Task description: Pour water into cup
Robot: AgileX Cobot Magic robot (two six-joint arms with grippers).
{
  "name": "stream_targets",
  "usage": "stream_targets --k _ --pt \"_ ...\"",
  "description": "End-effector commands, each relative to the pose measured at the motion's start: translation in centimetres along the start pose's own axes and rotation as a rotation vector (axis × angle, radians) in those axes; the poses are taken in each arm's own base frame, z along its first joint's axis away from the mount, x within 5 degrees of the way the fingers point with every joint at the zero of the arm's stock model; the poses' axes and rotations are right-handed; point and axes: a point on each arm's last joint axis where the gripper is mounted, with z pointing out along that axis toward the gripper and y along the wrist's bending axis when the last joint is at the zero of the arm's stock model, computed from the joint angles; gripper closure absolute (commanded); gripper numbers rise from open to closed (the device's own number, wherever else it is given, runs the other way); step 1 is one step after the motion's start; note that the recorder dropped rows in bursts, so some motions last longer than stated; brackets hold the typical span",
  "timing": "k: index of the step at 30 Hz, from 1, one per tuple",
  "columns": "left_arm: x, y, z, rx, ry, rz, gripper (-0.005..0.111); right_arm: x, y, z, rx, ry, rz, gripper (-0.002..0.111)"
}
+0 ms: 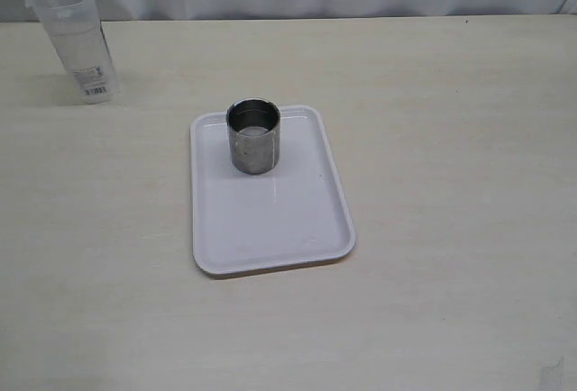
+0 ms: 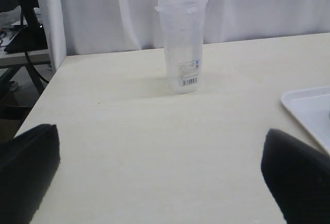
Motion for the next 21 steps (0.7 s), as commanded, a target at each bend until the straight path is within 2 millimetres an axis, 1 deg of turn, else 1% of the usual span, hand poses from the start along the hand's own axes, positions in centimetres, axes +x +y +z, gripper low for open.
stream_targets --k 1,7,21 --pt "0.01 -0.02 0.01 0.003 -0.008 0.001 0.002 0.20 -0.01 -0.04 0.005 0.008 0.004 0.104" --pt "-0.02 0.09 0.01 -0.008 -0.011 0.036 0.002 0.20 -0.01 -0.04 0.005 0.008 0.004 0.104" --pt "-0.02 0.09 0.01 -0.009 -0.011 0.029 0.002 0.20 -0.01 -0.04 0.005 0.008 0.004 0.104"
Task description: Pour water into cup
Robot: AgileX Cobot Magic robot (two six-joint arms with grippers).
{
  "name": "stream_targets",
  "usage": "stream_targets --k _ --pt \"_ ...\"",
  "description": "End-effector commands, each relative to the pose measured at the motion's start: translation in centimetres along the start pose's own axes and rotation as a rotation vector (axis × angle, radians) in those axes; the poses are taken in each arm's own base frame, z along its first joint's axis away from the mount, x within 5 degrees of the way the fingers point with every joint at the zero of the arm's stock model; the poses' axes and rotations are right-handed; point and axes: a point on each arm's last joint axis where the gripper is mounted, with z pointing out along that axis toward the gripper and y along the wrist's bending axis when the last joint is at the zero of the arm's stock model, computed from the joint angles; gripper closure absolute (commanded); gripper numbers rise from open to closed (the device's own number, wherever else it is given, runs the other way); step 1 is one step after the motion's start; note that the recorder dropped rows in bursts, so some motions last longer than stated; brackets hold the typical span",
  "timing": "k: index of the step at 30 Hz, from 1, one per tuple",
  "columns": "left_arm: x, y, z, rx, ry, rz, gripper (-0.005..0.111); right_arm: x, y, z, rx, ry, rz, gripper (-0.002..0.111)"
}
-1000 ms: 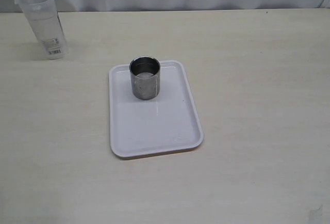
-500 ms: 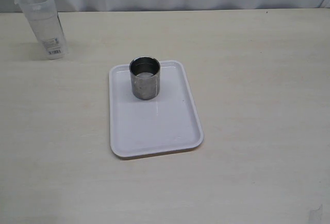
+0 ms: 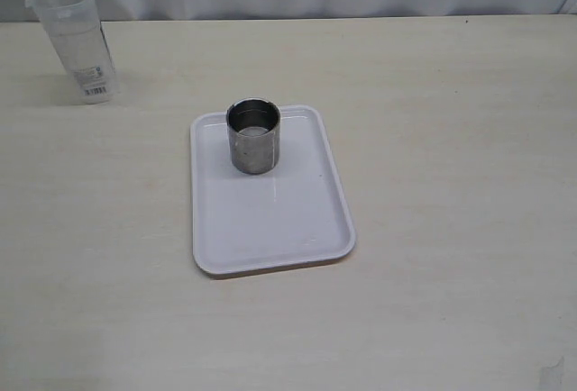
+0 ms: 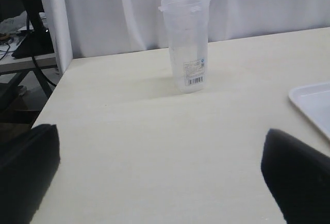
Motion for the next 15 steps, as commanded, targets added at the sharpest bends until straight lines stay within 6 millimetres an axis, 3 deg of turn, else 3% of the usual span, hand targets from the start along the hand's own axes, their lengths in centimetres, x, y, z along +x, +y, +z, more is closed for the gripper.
stream_targets --k 1,15 --pt "-0.03 -0.04 0.01 0.005 -0.012 -0.012 0.002 0.20 -0.01 -0.04 0.005 0.008 0.004 0.104" --pt "-0.03 -0.04 0.01 0.005 -0.012 -0.014 0.002 0.20 -0.01 -0.04 0.005 0.008 0.004 0.104"
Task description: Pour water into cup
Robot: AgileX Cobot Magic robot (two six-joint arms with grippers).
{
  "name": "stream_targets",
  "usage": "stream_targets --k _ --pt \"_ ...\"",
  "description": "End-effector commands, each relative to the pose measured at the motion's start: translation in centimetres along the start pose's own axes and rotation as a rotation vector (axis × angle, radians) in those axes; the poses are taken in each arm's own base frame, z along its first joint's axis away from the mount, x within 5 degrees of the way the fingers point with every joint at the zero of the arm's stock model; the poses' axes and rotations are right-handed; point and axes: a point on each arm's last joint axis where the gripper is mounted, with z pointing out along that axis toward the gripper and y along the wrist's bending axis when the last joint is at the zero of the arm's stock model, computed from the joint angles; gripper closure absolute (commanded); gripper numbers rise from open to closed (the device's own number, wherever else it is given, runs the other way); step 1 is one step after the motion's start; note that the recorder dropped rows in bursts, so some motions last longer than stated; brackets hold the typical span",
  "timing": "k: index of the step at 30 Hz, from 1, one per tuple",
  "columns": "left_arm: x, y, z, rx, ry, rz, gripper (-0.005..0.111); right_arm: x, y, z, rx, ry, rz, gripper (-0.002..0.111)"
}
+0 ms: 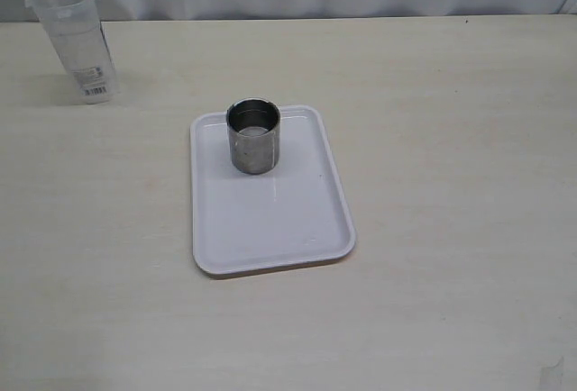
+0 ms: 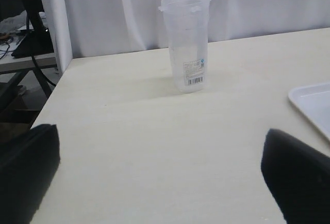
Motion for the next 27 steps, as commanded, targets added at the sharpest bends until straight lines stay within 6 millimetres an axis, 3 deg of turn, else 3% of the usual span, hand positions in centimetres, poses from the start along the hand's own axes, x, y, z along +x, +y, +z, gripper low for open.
stream_targets --k 1,7,9,11,16,20,27 --pt "-0.03 -0.04 0.01 0.005 -0.012 -0.010 0.002 0.20 -0.01 -0.04 0.005 0.008 0.004 0.104" --pt "-0.03 -0.02 0.01 0.003 -0.012 -0.004 0.002 0.20 -0.01 -0.04 0.005 0.008 0.004 0.104" --pt "-0.03 -0.02 0.01 0.004 -0.012 -0.009 0.009 0.20 -0.01 -0.04 0.005 0.008 0.004 0.104" --pt "0.00 -0.02 0.01 0.004 -0.009 -0.009 0.023 0.20 -0.01 -0.04 0.005 0.008 0.004 0.104" --pt "0.02 -0.02 0.01 0.004 -0.008 -0.009 0.074 0.20 -0.01 -0.04 0.005 0.008 0.004 0.104" --pt "0.02 -0.02 0.01 0.004 -0.008 -0.009 0.104 0.20 -0.01 -0.04 0.005 0.008 0.004 0.104" --pt "0.02 -0.02 0.01 0.004 -0.008 -0.009 0.107 0.20 -0.01 -0.04 0.005 0.008 0.004 0.104"
